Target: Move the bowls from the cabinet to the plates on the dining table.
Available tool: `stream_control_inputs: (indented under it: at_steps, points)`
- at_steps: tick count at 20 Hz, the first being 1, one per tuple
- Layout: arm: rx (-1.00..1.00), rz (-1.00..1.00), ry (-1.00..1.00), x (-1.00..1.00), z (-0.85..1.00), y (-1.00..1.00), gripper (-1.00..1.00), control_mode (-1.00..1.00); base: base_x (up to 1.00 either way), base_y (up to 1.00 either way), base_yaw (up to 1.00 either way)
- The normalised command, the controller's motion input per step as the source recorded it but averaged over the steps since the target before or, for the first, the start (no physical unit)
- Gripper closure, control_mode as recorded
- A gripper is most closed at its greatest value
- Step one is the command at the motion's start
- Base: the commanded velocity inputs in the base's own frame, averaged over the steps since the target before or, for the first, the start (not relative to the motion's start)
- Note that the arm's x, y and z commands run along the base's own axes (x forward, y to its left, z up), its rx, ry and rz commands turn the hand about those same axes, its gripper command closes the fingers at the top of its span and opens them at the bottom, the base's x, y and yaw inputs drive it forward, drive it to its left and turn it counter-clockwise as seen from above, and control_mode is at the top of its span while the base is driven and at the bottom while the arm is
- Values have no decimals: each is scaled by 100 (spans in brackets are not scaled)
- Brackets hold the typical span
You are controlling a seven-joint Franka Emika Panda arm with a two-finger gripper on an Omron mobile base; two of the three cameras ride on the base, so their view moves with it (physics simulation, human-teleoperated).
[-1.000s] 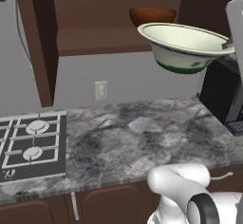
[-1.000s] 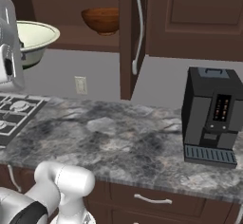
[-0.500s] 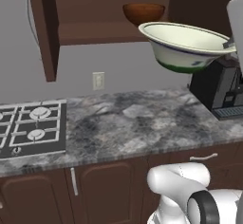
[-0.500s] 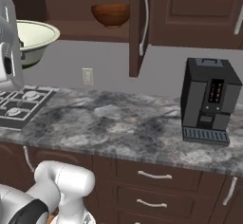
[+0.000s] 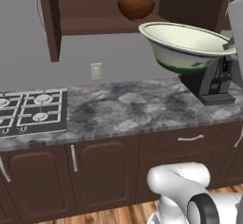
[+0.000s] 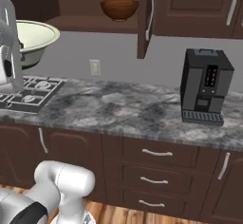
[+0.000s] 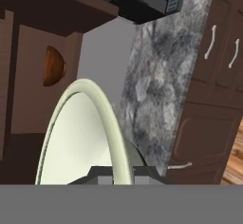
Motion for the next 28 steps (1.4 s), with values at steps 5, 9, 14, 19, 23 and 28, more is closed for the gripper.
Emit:
stream_control_inputs:
  at_steps: [5,9,14,19,23,28]
  points:
    - [0,0,0,0,0,0,100,100,-43,19,-6]
    - [0,0,0,0,0,0,100,100,-10,0,-23]
    - [0,0,0,0,0,0,100,100,-2,0,-24]
    - [0,0,0,0,0,0,100,100,0,0,-25]
    - [0,0,0,0,0,0,100,100,0,0,-25]
    - [0,0,0,0,0,0,100,100,-1,0,-24]
